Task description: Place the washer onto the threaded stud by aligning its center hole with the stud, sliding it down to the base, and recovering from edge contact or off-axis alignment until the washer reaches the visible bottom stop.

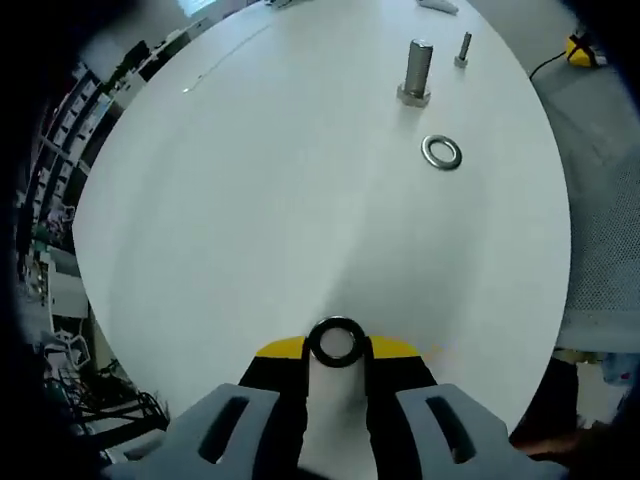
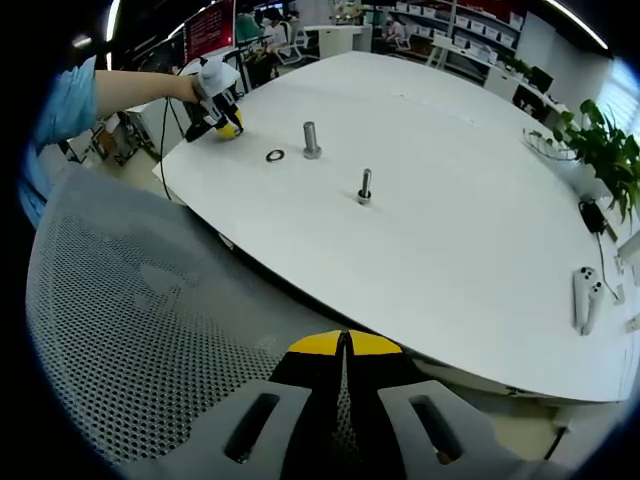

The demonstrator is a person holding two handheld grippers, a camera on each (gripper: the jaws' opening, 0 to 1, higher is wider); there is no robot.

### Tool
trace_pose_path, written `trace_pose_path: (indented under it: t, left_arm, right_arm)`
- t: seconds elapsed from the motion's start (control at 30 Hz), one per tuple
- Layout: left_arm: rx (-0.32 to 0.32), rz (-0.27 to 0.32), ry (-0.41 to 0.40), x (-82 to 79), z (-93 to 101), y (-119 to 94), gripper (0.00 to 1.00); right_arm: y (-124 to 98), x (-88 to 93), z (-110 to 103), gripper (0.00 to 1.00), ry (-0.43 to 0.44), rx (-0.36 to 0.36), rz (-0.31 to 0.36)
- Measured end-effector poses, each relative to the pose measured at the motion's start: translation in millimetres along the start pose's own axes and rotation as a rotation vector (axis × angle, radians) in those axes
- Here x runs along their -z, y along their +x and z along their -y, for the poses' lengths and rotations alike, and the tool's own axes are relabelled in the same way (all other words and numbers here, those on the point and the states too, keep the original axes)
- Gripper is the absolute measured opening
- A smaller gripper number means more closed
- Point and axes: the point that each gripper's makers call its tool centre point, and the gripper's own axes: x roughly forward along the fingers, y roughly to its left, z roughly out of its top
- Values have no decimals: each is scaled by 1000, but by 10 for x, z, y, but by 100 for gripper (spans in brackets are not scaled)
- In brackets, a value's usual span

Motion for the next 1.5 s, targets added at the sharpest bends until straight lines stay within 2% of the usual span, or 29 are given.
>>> trace_pose_path:
  t: [0.13, 0.57, 0.8, 1.03, 1.33, 1.5]
  left_arm:
    - [11, 14, 38, -244, 43, -65, 18]
    - [60, 115, 199, -1322, 342, -365, 18]
    - [70, 133, 265, -1670, 439, -427, 18]
    - [89, 127, 299, -1887, 523, -370, 19]
    - [118, 105, 318, -2029, 611, -220, 19]
    - [128, 76, 323, -2042, 615, -139, 19]
  right_arm:
    - [-1, -5, 2, 4, 0, 0, 3]
    - [-4, -20, 4, 4, 0, -2, 15]
    - [-4, -26, 3, 4, -1, -4, 21]
    - [-4, -22, -5, 4, -6, -7, 18]
    - [-10, -30, -4, 4, 0, -7, 26]
    - [-11, -30, -8, 4, -1, -8, 27]
